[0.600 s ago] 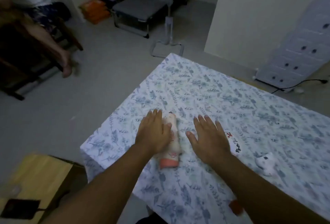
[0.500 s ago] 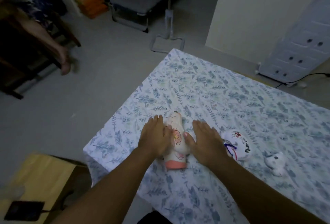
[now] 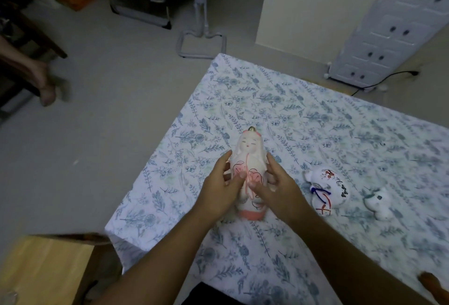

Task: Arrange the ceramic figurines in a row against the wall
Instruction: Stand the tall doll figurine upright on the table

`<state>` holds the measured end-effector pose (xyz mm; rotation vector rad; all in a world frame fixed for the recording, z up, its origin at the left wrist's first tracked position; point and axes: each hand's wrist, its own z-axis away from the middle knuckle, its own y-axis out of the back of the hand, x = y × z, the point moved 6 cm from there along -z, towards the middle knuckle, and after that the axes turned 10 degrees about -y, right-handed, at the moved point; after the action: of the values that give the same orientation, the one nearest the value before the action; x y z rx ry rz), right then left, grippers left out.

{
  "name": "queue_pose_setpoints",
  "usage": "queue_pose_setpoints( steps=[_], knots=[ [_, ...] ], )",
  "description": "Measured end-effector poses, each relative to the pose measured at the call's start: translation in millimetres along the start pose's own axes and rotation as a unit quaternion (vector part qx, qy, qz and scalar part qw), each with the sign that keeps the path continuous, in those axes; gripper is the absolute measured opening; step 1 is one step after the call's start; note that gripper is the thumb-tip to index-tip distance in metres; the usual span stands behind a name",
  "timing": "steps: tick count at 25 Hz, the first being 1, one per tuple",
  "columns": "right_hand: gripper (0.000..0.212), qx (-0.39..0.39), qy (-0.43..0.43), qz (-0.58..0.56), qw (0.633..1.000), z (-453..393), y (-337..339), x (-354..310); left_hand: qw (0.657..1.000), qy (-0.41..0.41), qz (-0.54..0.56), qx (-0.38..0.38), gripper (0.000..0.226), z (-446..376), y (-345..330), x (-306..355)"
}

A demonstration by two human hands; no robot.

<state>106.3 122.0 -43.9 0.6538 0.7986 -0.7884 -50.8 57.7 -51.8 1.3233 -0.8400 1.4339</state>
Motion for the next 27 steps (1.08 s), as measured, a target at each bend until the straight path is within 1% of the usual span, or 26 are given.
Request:
queue_pose_setpoints(
  steps=[2,4,5,7,10,14,17,20,25,27],
  knots=[
    [0.093,0.018,0.039,0.0,0.999,-1,10,-7,0.999,-0.038,-0.019,-0.008,0.064,-8,-1,15],
    [0.091,0.03,0.083,0.009,0.996,0,17,-11,0.996,-0.078,-0.046,-0.017,0.072,-12,-6,21],
    [0.091,0.034,0.097,0.012,0.995,1,18,-13,0.993,-0.1,-0.062,-0.021,0.072,-12,-8,24],
    [0.086,0.035,0.101,-0.001,0.994,3,19,-7,0.987,-0.137,-0.083,-0.029,0.069,-7,-13,23],
    [0.083,0.034,0.096,-0.013,0.995,10,17,10,0.979,-0.17,-0.105,-0.032,0.065,5,-19,19],
    [0.086,0.03,0.088,-0.003,0.996,17,15,34,0.968,-0.211,-0.134,-0.029,0.061,28,-30,9],
    [0.087,0.033,0.095,0.001,0.995,18,13,40,0.966,-0.215,-0.14,-0.026,0.063,33,-33,6],
    [0.087,0.035,0.113,0.003,0.993,14,12,32,0.962,-0.216,-0.16,-0.035,0.064,25,-31,5],
    [0.081,0.039,0.126,0.008,0.991,17,12,20,0.957,-0.224,-0.179,-0.047,0.066,19,-29,12],
    [0.08,0.045,0.129,0.029,0.99,22,15,16,0.952,-0.214,-0.218,-0.015,0.065,26,-32,16]
  ],
)
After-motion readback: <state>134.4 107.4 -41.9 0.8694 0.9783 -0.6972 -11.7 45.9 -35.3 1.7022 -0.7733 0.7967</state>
